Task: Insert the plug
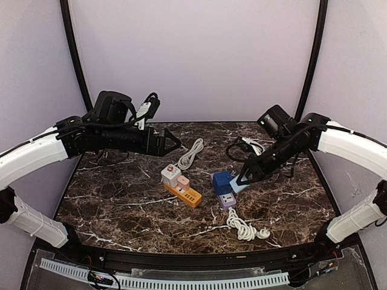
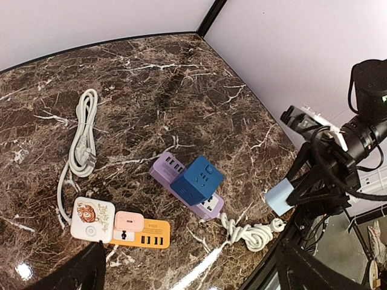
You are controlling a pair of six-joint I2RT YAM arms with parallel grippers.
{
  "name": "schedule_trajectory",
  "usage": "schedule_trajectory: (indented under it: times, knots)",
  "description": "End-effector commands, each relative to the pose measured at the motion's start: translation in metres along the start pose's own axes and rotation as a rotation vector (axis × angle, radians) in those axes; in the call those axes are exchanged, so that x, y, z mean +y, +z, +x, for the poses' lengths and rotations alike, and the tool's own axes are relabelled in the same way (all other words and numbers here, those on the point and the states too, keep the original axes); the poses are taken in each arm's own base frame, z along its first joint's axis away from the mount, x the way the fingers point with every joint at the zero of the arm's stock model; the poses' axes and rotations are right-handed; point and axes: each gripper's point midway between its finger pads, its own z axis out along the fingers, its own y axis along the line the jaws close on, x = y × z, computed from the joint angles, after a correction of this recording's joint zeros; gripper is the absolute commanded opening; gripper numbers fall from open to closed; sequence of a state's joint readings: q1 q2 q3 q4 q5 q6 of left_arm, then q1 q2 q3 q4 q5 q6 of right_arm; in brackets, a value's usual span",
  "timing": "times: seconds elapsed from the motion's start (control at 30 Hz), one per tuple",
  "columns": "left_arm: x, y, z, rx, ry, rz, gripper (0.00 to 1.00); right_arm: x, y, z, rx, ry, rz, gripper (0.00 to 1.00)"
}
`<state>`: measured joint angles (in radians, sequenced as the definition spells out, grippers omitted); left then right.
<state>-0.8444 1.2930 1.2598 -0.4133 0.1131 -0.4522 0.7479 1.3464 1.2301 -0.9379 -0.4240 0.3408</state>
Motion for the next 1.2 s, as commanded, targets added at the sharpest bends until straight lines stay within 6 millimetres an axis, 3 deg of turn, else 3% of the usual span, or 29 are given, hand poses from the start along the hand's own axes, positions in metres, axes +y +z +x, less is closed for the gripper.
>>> schedule_trajectory:
  times: [0.0, 0.53, 1.17]
  knots:
    - [0.004, -0.004, 0.0, 0.001, 0.01, -0.017, 0.99, -0.01, 0.025, 0.002, 0.036, 0.029, 0.085, 0.0]
    - [0.01, -0.013, 0.007, 0.008, 0.004, -0.046, 0.99, -0.035, 0.064, -0.018, 0.04, 0.109, 0.208, 0.0]
    - [0.014, -0.019, 0.011, 0.005, 0.011, -0.06, 0.99, -0.06, 0.098, -0.017, 0.069, 0.151, 0.272, 0.0]
